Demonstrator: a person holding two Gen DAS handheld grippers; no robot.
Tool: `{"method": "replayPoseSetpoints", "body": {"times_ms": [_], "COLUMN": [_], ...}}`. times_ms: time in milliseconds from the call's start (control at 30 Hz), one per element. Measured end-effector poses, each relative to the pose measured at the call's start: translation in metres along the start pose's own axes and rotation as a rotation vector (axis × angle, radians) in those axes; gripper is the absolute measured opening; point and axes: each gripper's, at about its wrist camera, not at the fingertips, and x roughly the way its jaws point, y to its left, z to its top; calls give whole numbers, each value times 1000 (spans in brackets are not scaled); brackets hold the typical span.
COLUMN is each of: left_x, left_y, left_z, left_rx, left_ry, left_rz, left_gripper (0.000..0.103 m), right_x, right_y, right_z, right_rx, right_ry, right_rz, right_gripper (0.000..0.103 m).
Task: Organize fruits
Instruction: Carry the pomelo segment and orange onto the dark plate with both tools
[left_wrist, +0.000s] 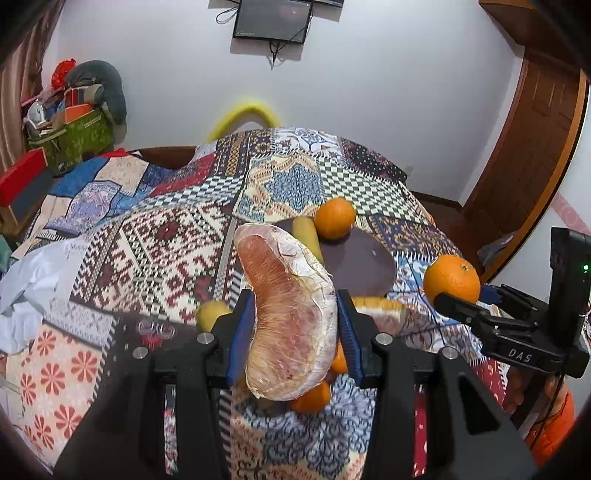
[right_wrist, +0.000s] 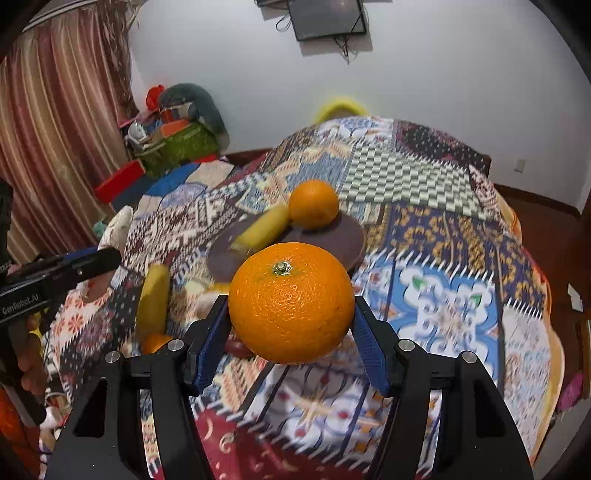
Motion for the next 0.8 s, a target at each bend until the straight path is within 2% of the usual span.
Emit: {"method": "replayPoseSetpoints", "body": {"times_ms": [400, 667, 800], "left_x": [38, 72, 93], "left_y": [-4, -5, -3], "left_z": [33, 51, 56], "left_rx": [23, 29, 16], "left_ry": [-10, 5, 39], "left_rz": [1, 2, -8], "left_gripper": [43, 43, 43], "right_x": [14, 45, 65], "right_y": [-13, -19, -20], "right_z": [33, 47, 51], "right_rx": [-13, -36, -37], "right_ry": [-60, -41, -8], "right_rz": [-21, -32, -15], "right_gripper": [61, 61, 61]}}
